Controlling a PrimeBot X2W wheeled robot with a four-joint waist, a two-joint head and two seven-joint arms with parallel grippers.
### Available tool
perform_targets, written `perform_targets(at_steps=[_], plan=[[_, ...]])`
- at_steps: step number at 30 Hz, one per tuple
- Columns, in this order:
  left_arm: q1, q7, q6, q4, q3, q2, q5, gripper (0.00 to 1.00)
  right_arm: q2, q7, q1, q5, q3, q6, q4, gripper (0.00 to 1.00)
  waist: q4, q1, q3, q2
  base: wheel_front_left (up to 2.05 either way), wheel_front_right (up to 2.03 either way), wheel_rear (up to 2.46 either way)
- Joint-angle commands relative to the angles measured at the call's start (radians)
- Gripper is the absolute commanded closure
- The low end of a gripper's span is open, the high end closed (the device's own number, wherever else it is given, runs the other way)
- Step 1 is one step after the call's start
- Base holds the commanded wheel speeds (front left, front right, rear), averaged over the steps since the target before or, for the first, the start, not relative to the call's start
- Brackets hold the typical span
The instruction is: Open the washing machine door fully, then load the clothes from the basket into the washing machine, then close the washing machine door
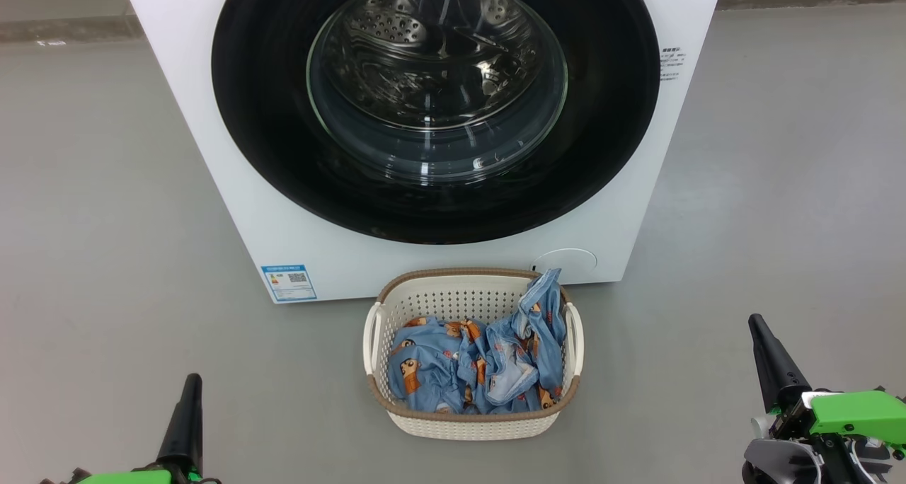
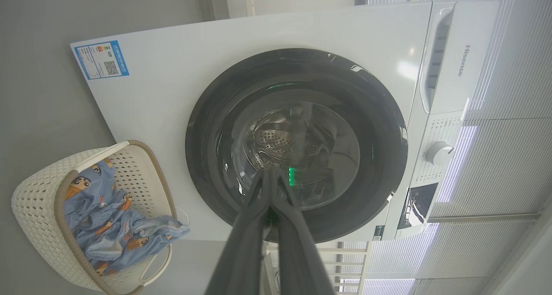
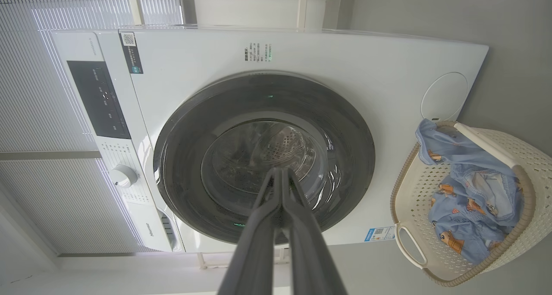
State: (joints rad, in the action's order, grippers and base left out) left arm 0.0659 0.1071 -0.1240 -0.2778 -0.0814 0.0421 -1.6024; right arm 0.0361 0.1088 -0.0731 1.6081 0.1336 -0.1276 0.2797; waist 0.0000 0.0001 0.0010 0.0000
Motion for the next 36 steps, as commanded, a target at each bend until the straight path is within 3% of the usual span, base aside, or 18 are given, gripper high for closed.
perform_targets(at_steps=[1, 26, 27, 36], plan=[[0.048, 0.007, -0.007, 0.028, -0.034, 0.008, -0.005, 1.0, 0.014, 0.005, -0.041, 0.0, -0.019, -0.003, -0.03, 1.0, 0.0, -0.0001, 0.0, 0.0, 0.0, 0.0, 0.0], [0.048, 0.007, -0.007, 0.028, -0.034, 0.008, -0.005, 1.0, 0.014, 0.005, -0.041, 0.0, -0.019, -0.003, -0.03, 1.0, 0.0, -0.0001, 0.0, 0.0, 0.0, 0.0, 0.0], [0.0, 0.0, 0.0, 0.0, 0.0, 0.0, 0.0, 0.0, 0.0, 0.0, 0.0, 0.0, 0.0, 0.0, 0.0, 0.0, 0.0, 0.0, 0.0, 0.0, 0.0, 0.0, 0.0], [-0.007, -0.018, 0.001, -0.018, 0.014, -0.003, 0.001, 0.0, -0.008, -0.015, 0.005, 0.006, -0.015, 0.0, 0.019, 0.0, 0.001, 0.0017, -0.001, 0.0, 0.0, 0.0, 0.0]])
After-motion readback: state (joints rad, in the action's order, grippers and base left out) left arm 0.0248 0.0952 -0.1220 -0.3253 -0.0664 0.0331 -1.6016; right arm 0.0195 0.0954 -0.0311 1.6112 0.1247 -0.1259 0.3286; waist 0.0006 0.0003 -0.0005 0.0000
